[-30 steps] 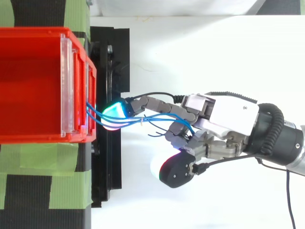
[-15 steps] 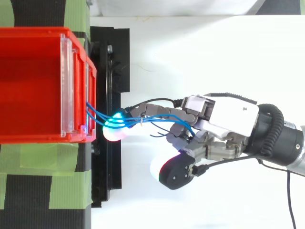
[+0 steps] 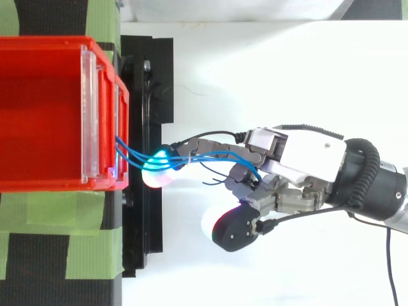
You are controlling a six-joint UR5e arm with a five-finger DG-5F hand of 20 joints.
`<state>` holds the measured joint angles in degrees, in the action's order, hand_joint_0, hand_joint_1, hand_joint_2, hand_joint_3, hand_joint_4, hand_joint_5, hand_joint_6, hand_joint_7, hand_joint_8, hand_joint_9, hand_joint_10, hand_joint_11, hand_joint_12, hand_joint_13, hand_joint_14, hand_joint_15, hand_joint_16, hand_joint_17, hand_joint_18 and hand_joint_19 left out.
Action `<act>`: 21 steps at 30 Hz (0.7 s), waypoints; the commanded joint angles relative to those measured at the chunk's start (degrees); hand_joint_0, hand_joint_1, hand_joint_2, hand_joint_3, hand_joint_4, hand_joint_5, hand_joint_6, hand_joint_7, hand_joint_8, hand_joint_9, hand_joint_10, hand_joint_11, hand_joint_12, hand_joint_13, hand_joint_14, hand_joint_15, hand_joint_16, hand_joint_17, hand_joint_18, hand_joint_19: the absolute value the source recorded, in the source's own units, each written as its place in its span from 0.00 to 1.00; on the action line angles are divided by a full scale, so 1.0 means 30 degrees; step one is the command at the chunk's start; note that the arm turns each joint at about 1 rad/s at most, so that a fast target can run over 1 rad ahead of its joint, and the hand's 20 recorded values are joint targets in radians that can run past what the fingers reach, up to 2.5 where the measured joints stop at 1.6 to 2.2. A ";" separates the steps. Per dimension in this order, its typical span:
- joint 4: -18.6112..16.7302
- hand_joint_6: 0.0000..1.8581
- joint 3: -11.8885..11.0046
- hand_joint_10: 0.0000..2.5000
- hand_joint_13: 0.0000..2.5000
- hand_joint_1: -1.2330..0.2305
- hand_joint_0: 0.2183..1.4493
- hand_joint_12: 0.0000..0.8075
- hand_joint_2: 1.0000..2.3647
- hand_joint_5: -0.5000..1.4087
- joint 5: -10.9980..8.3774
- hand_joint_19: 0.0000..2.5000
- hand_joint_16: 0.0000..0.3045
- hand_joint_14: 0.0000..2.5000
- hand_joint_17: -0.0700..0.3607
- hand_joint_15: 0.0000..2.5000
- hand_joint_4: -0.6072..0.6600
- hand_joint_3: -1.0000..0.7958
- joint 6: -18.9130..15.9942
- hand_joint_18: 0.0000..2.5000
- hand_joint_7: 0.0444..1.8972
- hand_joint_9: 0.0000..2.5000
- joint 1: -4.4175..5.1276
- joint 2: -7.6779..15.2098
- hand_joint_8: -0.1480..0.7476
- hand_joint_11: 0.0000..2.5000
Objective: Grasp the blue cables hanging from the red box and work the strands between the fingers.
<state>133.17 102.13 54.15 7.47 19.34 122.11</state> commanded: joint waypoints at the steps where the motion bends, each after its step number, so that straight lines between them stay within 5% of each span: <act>1: 0.0436 0.00 0.0029 1.00 0.84 0.54 0.36 0.89 0.00 0.29 -0.0004 0.32 0.98 1.00 0.68 0.70 0.82 0.00 0.0000 1.00 0.38 0.75 0.0000 -0.0010 0.75 1.00; 21: 0.1461 0.00 0.0000 1.00 0.84 0.54 0.35 0.88 0.00 0.28 -0.0033 0.31 0.95 1.00 0.67 0.70 0.82 0.00 0.0000 1.00 0.38 0.75 0.0029 0.0020 0.74 1.00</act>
<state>137.52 102.13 54.06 7.47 19.35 122.10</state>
